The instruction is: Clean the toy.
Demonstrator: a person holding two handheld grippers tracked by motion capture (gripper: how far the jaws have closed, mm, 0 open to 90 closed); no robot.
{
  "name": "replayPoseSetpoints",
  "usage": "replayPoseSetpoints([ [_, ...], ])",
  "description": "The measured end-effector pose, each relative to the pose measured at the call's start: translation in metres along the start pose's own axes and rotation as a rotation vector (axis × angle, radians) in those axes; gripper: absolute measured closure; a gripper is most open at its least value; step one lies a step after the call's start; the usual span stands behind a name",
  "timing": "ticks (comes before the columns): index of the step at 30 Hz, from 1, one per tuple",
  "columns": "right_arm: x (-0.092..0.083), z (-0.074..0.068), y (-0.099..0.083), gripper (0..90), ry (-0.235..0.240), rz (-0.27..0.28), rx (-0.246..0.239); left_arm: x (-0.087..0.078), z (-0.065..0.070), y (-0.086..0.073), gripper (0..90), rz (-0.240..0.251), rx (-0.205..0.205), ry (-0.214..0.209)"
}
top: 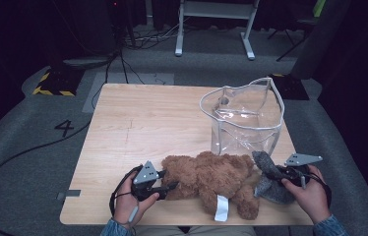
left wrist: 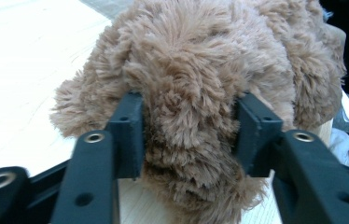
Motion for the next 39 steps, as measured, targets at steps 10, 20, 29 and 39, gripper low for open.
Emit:
replayPoseSetpoints([
  [10,-0.015,0.0,0.007,33.3,-0.056,0.07,0.007,-0.013,0.004,0.003,29.6,-0.024,0.071,0.001],
  [20,-0.026,-0.067,0.039,33.3,0.075,0.151,-0.131,-0.025,0.017,-0.005,26.2,-0.049,0.115,-0.015],
  [29,-0.007,-0.102,0.019,33.0,0.18,0.093,-0.165,-0.013,0.021,-0.025,26.7,-0.104,0.088,-0.018],
  [39,0.039,-0.103,-0.002,44.4,0.244,-0.008,-0.143,0.003,0.013,-0.032,39.5,-0.137,0.107,0.018],
])
Point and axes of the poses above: each handheld gripper's, and its own axes: x roughly forward along the jaws, y roughly out of its top, z roughly to its right, the point moved 8 cm from there along x, roughly forward along the jaws, and after that the axes turned 11 degrees about y, right-handed, at the moved point
